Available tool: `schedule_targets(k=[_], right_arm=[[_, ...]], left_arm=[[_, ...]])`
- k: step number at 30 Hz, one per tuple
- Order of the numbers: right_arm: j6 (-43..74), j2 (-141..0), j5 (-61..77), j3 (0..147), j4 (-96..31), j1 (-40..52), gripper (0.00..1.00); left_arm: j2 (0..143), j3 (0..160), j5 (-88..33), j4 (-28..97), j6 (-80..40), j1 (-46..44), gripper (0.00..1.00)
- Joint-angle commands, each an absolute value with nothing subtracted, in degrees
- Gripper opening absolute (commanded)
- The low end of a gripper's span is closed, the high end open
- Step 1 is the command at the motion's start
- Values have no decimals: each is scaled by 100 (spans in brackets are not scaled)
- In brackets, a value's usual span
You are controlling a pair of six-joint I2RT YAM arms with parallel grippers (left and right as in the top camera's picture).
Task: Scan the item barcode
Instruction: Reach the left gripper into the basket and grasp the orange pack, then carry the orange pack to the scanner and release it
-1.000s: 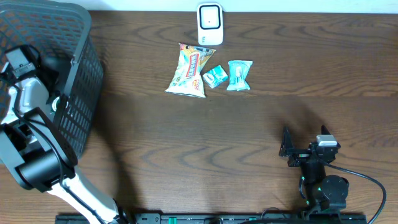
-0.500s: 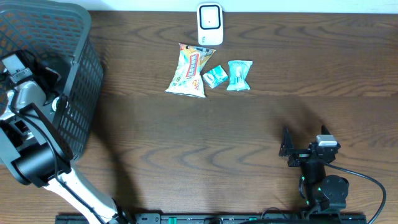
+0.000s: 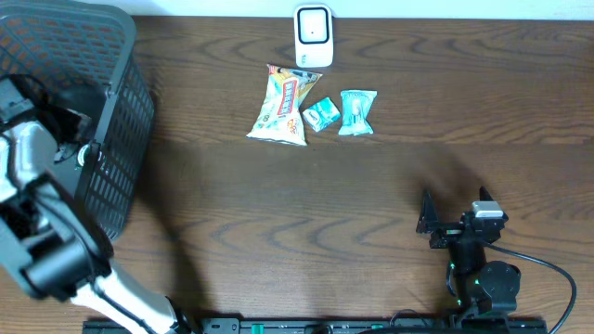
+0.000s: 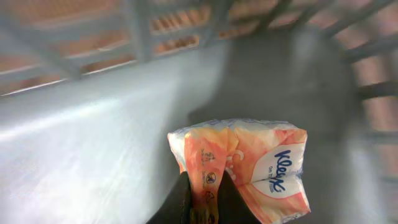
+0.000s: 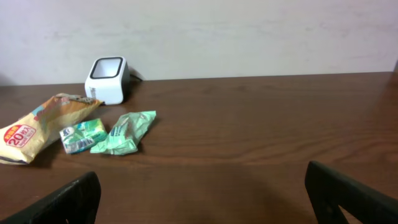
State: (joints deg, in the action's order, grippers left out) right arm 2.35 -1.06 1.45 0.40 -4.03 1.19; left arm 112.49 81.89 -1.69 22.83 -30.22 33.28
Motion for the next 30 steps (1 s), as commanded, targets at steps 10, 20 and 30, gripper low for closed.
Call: schedule_targets(k=[10,20,30], right_arm=[[292,-104,102,34,-429,73,99],[292,-104,102,34,-429,73,99],[292,-104,102,34,-429,73,99]], left_arm=[[7417,8208,-2290,2447,-4123,3146,7],[6997,8162,-2161,2729,-4007,217,8],[8986,8147,-1227,1848,-3970,-2416,7]])
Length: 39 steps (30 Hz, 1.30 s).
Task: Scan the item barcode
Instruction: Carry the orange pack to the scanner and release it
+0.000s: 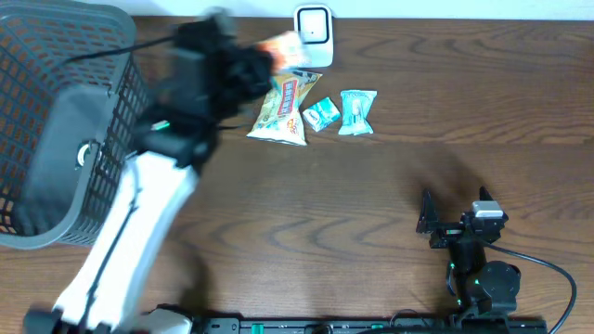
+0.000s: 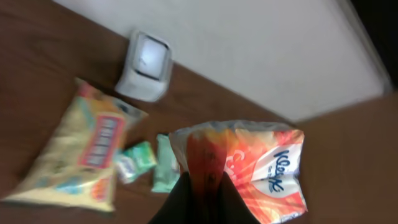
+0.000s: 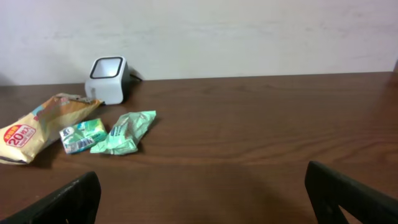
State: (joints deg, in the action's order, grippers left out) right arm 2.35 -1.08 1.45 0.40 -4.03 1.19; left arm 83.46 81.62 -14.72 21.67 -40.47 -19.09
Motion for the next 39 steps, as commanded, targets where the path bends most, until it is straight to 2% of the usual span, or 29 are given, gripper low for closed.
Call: schedule_targets(k=[1,6,7,10,11,13,23,27,34,39], right_arm=[[292,-104,102,34,-429,73,99],[292,-104,102,34,-429,73,99],[292,-104,102,34,-432,73,99],[292,-104,102,34,-432,73,99],[292,-104,102,34,-429,73,99],[292,-104,102,34,-429,73,99],[292,-104,102,34,-429,73,99],[292,-104,102,34,-429,73,99],[292,-104,102,34,-429,73,99],[292,-104,102,34,-429,73,99]], left_arm=[[9220,8147,-1227,1656,-3970,-2534,7],[10165,8147,-1232,779,-3970,-2821,9],[10315,8147,-1234,668,-3970,-2834,14],[10632,8147,-1234,563,-3970,-2832,40],[10731,8147,-1236,593,-3968,-2832,55],[10748,8147,-1236,670,-3765,-2832,60],[9782,8154,-1275,1435,-2106,-2679,63],[8945,8154,-1079,2432,-1756,-2381,63],[7358,8154,-548,4276,-1756,-1485,63],[6198,8154,-526,4558,-1756,-624,64]])
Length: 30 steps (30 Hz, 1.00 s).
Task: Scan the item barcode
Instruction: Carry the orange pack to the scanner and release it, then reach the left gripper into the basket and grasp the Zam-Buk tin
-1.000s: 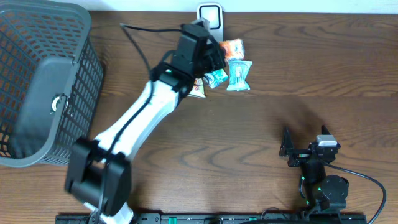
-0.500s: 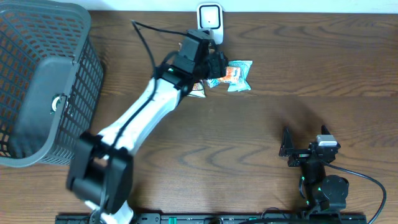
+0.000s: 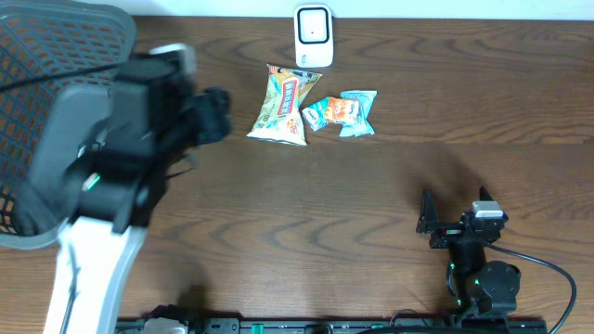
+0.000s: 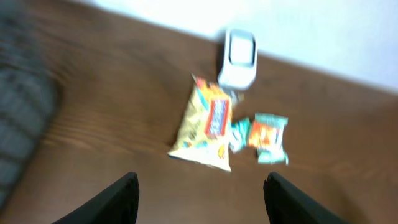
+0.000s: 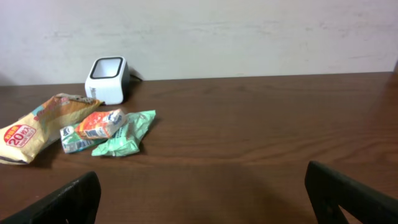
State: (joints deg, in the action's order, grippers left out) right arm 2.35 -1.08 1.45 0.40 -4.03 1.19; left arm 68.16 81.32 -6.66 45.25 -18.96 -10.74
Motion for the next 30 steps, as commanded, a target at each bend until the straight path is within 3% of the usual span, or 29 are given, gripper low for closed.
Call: schedule_targets(k=[1,4,10,14,17,20,24,30], right_arm=[[292,-104,102,34,-429,73,99],[292,-104,102,34,-429,73,99],[292,-104,102,34,-429,73,99],[292,-104,102,34,-432,73,99],[292,-104,99,34,-429,73,99],[292,-104,102,34,-429,73,99],[292,-104,102,34,-429,73,99],[292,-104,102,34,-429,73,99]], left_arm=[[5979,8154,-526,4517,-1758,-377,64],[5500,8154,-480,4392,-1765,379,70],[5227,8353,-1011,4342,-2154,1966,66],[5850,9159,-2383,4532,-2163,2644,66],[6796,10219,-2484,5266,-2051,2875,66],[7968,11454,-1723,6418,-1909,2995,67],[9513,12637,-130,7570,-2034,3068,78],[10733,12746,-84,7743,-2043,3096,86]])
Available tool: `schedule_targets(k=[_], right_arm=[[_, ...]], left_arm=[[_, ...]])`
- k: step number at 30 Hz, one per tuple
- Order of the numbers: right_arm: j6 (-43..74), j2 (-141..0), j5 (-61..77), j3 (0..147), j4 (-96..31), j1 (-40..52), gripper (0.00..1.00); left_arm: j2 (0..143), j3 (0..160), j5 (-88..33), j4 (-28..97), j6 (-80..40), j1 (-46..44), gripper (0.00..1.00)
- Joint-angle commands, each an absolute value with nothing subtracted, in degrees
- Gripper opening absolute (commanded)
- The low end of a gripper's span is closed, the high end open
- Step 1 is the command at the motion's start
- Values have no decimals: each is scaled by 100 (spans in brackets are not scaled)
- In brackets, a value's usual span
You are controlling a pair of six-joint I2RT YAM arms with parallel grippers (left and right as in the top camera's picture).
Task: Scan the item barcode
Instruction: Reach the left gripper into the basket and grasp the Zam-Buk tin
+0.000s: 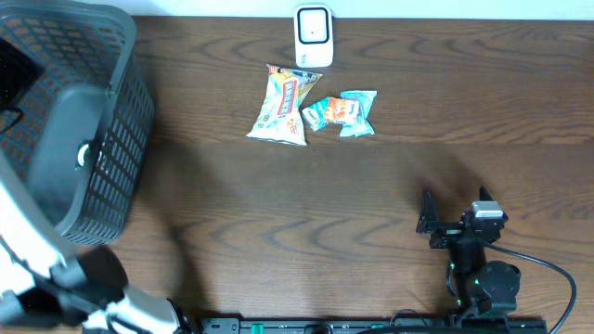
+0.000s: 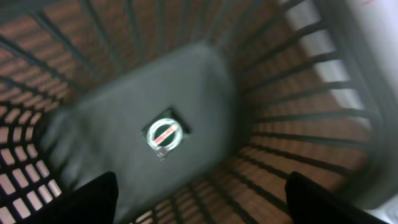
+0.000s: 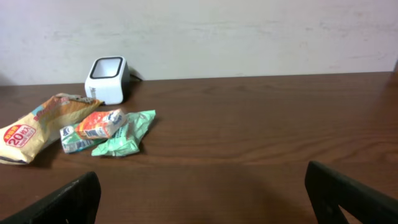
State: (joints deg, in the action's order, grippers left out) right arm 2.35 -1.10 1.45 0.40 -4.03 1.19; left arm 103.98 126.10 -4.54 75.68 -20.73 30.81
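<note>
The white barcode scanner [image 1: 313, 35] stands at the table's far edge, also seen as the scanner [image 3: 107, 79]. An orange tissue pack [image 1: 345, 109] lies on top of a small green pack [image 1: 319, 115] and a mint green pack [image 1: 360, 115], right of a yellow snack bag [image 1: 283, 104]. The tissue pack [image 3: 99, 123] shows in the right wrist view too. My left gripper [image 2: 202, 205] is open above the inside of the dark mesh basket [image 1: 111, 139], holding nothing. My right gripper [image 3: 205, 199] is open low over the table at the front right, far from the items.
The basket's grey floor [image 2: 124, 149] carries a round label [image 2: 163, 132]; no item shows on it. My left arm [image 1: 23, 232] runs along the table's left edge. A pale wall [image 3: 249, 31] stands behind the table.
My left gripper, open over the table left of the snack bag, is now open over the inside of the basket. The tissue pack and the right arm have not moved.
My left gripper was shut on the orange tissue pack inside the basket. Then it held the pack up near the scanner. Then the pack lay on the green packs and the gripper was open, off to the left. Now it is over the basket.
</note>
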Motion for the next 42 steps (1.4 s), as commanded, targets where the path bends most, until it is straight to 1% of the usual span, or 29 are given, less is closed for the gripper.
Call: schedule_targets(k=[1,3,5,9,10,13,21,30,36,42], right_arm=[[292,-104,102,34,-429,73,99],[292,-104,102,34,-429,73,99],[292,-104,102,34,-432,73,99],[292,-104,102,34,-432,73,99],[292,-104,102,34,-429,73,99],[292,-104,102,34,-432,73,99],[292,-104,102,34,-429,73,99],[292,-104,102,34,-429,73,99],[292,-104,102,34,-429,73,99],[292,-104,102,34,-432,73,99]], left_arm=[[10875,12739,-82,7806,-2043,3094,86],[11177,12735,-82,7861,-2051,3096,86],[11465,12735,-78,7887,-2403,3096,86],[12011,12728,-80,8132,-3909,3085,86],[12132,12709,-80,8132,-4123,3065,86],[12486,12680,-75,8055,-4224,2974,86],[13251,12571,1175,8086,-5524,2759,86],[13303,11922,1184,7585,-5649,2762,87],[13303,11528,836,7153,-5621,2759,86],[13303,11242,810,6831,-5621,2759,87]])
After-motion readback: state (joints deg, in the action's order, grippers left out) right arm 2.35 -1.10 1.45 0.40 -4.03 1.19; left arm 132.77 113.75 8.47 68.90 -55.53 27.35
